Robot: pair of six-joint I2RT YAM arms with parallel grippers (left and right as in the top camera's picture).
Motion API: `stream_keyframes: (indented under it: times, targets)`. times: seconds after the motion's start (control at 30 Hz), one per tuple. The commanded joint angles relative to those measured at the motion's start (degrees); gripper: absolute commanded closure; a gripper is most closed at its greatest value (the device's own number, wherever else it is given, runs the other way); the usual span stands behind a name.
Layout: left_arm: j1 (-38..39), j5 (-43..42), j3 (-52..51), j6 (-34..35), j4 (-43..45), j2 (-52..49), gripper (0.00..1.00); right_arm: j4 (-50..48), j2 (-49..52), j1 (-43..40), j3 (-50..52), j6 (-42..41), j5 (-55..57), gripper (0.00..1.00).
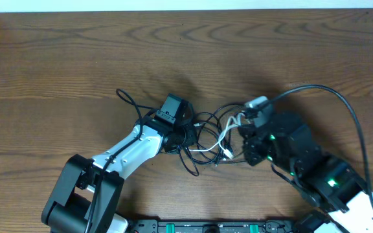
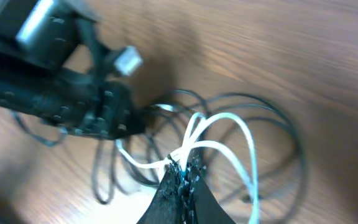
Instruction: Untangle cables
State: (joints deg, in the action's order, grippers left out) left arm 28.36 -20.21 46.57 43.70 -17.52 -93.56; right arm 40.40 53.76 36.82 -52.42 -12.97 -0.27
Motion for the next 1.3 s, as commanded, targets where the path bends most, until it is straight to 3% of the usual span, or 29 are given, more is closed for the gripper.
stream_keyframes:
  times: [0.0, 0.43, 1.17, 1.27]
  targets:
    - [0.1, 2.3, 0.5, 0.1, -0.2, -0.8, 0.92, 2.6, -3.9, -1.9, -0.5, 0.2, 8.5, 0.99]
    - [0.1, 2.3, 0.5, 0.1, -0.3, -0.8, 0.92, 8.3, -18.8, -6.5, -0.5, -5.6, 13.9, 0.99]
    - [0.1, 3.4, 0.5, 0.1, -4.0, -0.8, 0.92, 16.0, -19.8, -6.5, -0.5, -14.9, 14.7, 0.99]
    - [0.1, 3.4, 0.5, 0.1, -4.4, -0.8, 0.83, 15.7, -19.8, -6.5, -0.5, -14.9, 20.0, 0.99]
